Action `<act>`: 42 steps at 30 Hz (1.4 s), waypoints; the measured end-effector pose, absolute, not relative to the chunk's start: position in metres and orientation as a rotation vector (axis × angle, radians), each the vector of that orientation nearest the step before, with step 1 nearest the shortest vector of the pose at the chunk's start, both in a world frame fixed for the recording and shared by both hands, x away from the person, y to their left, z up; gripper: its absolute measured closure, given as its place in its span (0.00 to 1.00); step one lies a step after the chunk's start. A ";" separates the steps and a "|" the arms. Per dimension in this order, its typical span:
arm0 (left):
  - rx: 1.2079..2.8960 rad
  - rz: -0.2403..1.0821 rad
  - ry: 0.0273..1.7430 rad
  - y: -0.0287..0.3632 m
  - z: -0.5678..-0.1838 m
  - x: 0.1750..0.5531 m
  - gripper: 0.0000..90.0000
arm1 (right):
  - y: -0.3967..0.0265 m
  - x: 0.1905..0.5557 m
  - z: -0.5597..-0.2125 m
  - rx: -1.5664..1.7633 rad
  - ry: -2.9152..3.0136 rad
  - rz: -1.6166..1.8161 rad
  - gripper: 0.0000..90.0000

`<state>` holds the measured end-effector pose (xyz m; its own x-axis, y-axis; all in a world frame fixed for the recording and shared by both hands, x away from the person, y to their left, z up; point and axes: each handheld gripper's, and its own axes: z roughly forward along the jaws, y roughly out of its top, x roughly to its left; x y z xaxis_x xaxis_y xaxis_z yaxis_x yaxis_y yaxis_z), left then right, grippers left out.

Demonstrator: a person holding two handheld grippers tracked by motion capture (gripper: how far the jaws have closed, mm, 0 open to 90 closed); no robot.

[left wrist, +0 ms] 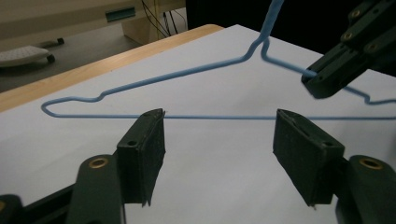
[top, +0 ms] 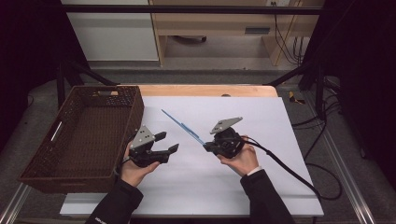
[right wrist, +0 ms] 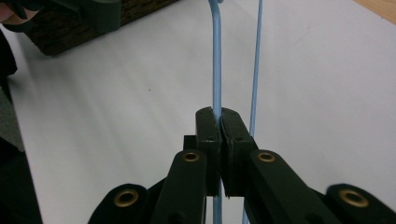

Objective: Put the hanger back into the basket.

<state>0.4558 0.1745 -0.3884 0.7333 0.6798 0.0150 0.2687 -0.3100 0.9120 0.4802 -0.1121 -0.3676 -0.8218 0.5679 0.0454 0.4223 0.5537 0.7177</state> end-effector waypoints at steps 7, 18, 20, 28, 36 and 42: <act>1.980 0.556 0.664 0.173 -0.374 0.447 0.22 | -0.131 0.472 -0.357 0.776 2.664 1.167 0.98; 2.173 0.689 0.477 0.151 -0.365 0.438 0.20 | -0.146 0.451 -0.355 0.714 2.777 1.211 0.98; 2.200 0.704 0.430 0.146 -0.366 0.435 0.21 | -0.149 0.449 -0.355 0.700 2.792 1.207 0.98; 2.321 0.787 0.281 0.122 -0.374 0.430 0.28 | -0.157 0.444 -0.360 0.705 2.822 1.223 0.98; 2.362 0.856 0.184 0.104 -0.381 0.433 0.45 | -0.157 0.441 -0.362 0.691 2.845 1.238 0.98; 2.351 0.897 0.147 0.101 -0.382 0.436 0.67 | -0.157 0.440 -0.365 0.696 2.860 1.239 0.98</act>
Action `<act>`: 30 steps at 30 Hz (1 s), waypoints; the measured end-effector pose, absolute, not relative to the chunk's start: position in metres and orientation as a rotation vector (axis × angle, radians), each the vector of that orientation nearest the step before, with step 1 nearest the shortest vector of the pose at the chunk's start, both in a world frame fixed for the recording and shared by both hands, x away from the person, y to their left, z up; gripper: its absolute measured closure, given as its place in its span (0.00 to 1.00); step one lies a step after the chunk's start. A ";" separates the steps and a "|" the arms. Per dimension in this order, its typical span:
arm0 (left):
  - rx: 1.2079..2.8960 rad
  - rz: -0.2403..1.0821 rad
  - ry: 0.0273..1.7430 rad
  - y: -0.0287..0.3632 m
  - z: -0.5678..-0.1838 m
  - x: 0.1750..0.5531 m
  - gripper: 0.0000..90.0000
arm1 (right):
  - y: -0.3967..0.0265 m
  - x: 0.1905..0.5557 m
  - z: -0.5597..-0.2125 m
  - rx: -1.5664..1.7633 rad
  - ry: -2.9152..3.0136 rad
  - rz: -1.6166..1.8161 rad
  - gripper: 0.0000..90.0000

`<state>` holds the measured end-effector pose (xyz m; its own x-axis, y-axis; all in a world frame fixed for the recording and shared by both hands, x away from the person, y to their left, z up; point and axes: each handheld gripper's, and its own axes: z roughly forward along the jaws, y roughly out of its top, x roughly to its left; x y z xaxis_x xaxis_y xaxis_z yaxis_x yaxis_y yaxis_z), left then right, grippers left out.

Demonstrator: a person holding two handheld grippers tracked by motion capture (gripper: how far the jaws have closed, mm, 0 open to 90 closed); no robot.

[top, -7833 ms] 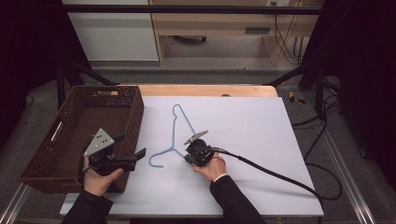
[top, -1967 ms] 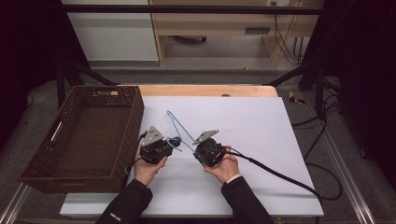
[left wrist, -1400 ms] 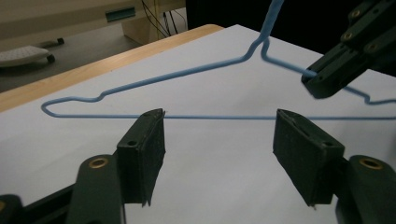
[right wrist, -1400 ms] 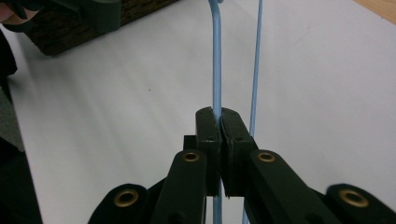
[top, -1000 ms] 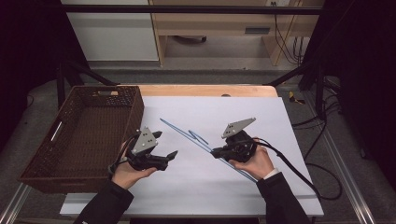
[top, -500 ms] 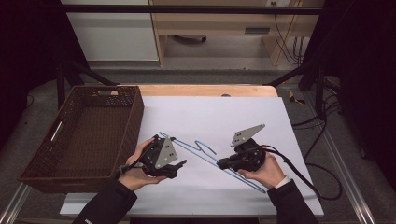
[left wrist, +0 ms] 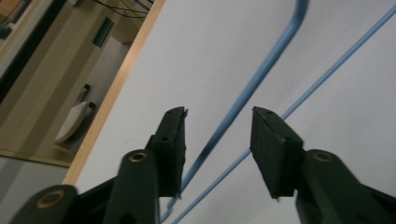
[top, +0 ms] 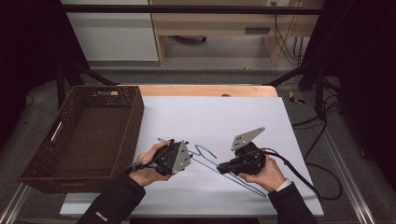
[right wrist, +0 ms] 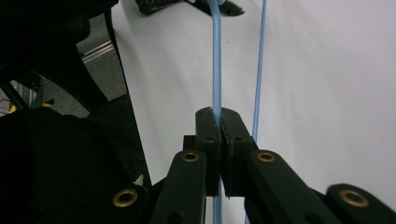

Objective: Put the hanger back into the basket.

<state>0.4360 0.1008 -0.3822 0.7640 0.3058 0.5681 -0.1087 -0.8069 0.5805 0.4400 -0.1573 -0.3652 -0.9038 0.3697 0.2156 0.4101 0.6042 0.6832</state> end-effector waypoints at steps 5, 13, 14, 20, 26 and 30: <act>2.350 0.927 0.101 0.100 -0.384 0.435 0.81 | -0.159 0.440 -0.366 -0.671 -2.755 -1.200 0.98; 2.400 1.028 -0.018 0.097 -0.388 0.429 0.91 | -0.159 0.441 -0.367 -0.680 -2.746 -1.200 0.98; 2.411 1.046 -0.035 0.097 -0.388 0.428 0.92 | -0.159 0.441 -0.367 -0.683 -2.742 -1.205 0.98; 2.430 1.077 -0.084 0.096 -0.388 0.424 0.96 | -0.162 0.444 -0.363 -0.707 -2.750 -1.217 0.98; 2.459 1.046 -0.068 0.095 -0.386 0.423 0.97 | -0.163 0.445 -0.363 -0.704 -2.771 -1.205 0.97; 2.471 0.986 -0.007 0.094 -0.383 0.426 0.97 | -0.162 0.444 -0.363 -0.723 -2.790 -1.227 0.87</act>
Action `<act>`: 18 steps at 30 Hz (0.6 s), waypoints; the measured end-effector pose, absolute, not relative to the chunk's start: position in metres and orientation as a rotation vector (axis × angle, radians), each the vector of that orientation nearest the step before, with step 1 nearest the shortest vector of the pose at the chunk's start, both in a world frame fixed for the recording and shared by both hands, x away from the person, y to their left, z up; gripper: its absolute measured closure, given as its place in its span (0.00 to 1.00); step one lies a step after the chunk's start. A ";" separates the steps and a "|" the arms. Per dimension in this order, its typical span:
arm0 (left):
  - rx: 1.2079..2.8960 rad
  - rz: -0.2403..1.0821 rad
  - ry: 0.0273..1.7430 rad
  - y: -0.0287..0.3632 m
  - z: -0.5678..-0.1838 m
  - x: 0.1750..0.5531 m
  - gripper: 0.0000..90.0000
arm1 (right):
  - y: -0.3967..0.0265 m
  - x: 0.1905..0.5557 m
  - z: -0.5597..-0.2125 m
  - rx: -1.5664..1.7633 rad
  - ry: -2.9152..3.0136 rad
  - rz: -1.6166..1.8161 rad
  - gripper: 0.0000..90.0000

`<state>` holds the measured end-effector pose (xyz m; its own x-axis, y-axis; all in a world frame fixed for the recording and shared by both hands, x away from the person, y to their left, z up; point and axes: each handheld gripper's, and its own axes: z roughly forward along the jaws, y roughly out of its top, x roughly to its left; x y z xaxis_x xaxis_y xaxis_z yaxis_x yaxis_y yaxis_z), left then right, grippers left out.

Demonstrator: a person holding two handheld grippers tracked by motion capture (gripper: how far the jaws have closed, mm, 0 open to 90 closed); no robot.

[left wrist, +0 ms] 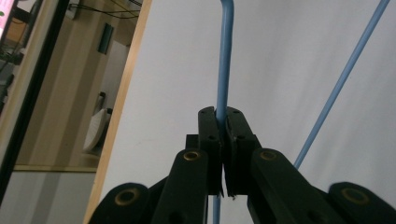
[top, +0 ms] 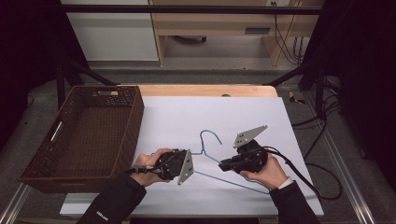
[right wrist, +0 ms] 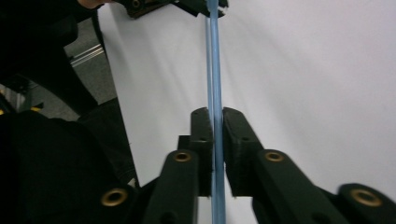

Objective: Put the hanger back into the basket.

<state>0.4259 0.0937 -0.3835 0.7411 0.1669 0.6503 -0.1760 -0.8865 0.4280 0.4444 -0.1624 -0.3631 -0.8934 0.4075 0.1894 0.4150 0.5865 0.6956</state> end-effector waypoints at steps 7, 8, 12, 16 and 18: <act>2.540 0.889 0.228 0.091 -0.371 0.435 0.97 | -0.184 0.439 -0.349 -0.832 -2.884 -1.459 0.50; 2.551 0.892 0.258 0.090 -0.369 0.436 0.97 | -0.188 0.438 -0.346 -0.861 -2.908 -1.509 0.45; 2.565 0.911 0.343 0.087 -0.362 0.441 0.97 | -0.206 0.437 -0.340 -0.992 -2.946 -1.656 0.28; 2.580 0.904 0.425 0.086 -0.356 0.447 0.97 | -0.221 0.436 -0.341 -1.143 -2.915 -1.763 0.19; 2.581 0.873 0.483 0.087 -0.352 0.452 0.97 | -0.228 0.436 -0.343 -1.217 -2.878 -1.810 0.15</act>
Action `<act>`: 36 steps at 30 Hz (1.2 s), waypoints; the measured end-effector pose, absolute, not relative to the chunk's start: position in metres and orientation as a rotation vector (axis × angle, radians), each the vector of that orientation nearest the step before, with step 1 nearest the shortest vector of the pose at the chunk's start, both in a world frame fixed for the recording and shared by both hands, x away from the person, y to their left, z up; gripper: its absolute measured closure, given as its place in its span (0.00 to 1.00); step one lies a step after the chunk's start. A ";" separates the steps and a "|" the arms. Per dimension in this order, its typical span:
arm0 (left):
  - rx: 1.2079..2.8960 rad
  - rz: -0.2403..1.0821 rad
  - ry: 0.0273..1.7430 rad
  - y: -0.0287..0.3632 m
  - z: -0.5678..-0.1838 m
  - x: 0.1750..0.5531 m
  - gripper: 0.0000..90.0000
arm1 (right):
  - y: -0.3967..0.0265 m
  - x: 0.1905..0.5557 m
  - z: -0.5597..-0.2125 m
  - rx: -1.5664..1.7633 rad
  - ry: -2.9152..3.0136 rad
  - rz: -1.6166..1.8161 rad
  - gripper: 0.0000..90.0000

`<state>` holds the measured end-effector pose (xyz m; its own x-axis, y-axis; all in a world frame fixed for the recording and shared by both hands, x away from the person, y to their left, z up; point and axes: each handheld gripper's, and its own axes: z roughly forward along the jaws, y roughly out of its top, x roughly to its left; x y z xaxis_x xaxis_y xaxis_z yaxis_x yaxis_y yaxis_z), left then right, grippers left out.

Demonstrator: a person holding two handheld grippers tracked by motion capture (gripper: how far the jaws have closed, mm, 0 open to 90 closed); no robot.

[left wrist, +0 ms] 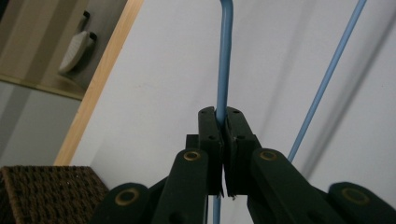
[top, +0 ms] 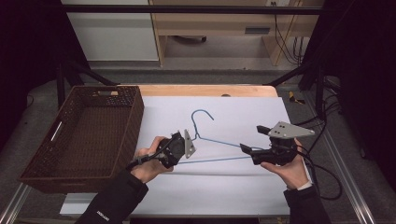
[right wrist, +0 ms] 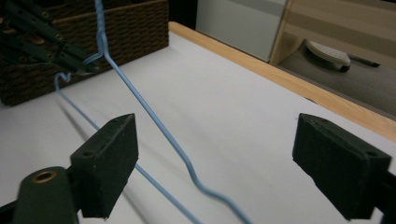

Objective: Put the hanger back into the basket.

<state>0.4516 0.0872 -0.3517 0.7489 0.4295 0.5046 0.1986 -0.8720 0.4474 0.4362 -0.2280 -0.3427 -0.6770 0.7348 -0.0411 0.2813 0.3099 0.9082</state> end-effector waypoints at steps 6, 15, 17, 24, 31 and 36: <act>2.537 0.821 0.630 0.090 -0.328 0.465 0.97 | -0.244 0.429 -0.351 0.967 2.070 1.365 0.11; 2.470 0.910 0.760 0.097 -0.277 0.477 0.97 | -0.253 0.423 -0.372 1.042 2.068 1.324 0.10; 2.446 0.911 0.794 0.104 -0.264 0.479 0.97 | -0.253 0.424 -0.377 1.057 2.071 1.315 0.09; 2.403 0.946 0.902 0.141 -0.232 0.478 0.97 | -0.258 0.425 -0.391 1.108 2.071 1.312 0.09; 2.362 0.952 1.012 0.187 -0.216 0.477 0.97 | -0.256 0.428 -0.398 1.113 2.075 1.310 0.08; 2.359 0.942 1.076 0.215 -0.215 0.479 0.97 | -0.255 0.428 -0.402 1.119 2.089 1.289 0.08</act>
<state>0.4787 0.2151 -0.2149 0.4821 0.7705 0.4170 0.5154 -0.6343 0.5762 0.4282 -0.2547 -0.4016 -0.5756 0.8166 0.0442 0.4059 0.2383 0.8823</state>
